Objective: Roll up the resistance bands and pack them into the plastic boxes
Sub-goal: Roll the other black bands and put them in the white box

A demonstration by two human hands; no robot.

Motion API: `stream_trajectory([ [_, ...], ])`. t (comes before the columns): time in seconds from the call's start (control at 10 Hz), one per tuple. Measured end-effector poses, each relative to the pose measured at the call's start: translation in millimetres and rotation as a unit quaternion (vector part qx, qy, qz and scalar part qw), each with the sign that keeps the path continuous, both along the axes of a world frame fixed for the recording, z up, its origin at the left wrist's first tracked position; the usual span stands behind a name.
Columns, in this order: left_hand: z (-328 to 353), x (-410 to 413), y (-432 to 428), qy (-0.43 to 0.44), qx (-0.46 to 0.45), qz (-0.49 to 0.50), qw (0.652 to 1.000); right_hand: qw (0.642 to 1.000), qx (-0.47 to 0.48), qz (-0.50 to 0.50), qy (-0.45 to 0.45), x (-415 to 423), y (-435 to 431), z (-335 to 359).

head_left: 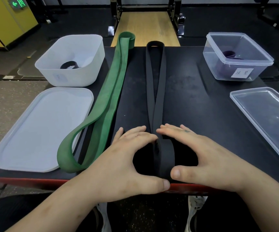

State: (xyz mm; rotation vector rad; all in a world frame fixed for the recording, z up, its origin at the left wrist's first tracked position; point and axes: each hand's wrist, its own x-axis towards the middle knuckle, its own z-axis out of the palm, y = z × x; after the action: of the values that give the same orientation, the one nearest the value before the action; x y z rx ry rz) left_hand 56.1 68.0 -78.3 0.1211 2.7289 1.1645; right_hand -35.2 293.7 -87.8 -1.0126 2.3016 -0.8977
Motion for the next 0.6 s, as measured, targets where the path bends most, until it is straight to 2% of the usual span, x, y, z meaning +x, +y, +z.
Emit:
stream_trajectory([
  [0.1, 1, 0, 1, -0.009, 0.000, 0.001, 1.000, 1.000, 0.021, 0.008, -0.009, 0, 1, 5],
  [0.3, -6, -4, 0, 0.038, -0.013, -0.001, 0.999, 0.997, 0.061, 0.032, -0.025, 3, -2, 13],
  [0.6, -3, -4, -1, 0.039, 0.005, 0.004, 0.999, 0.999, 0.019, -0.006, 0.037, 1, -5, 3],
])
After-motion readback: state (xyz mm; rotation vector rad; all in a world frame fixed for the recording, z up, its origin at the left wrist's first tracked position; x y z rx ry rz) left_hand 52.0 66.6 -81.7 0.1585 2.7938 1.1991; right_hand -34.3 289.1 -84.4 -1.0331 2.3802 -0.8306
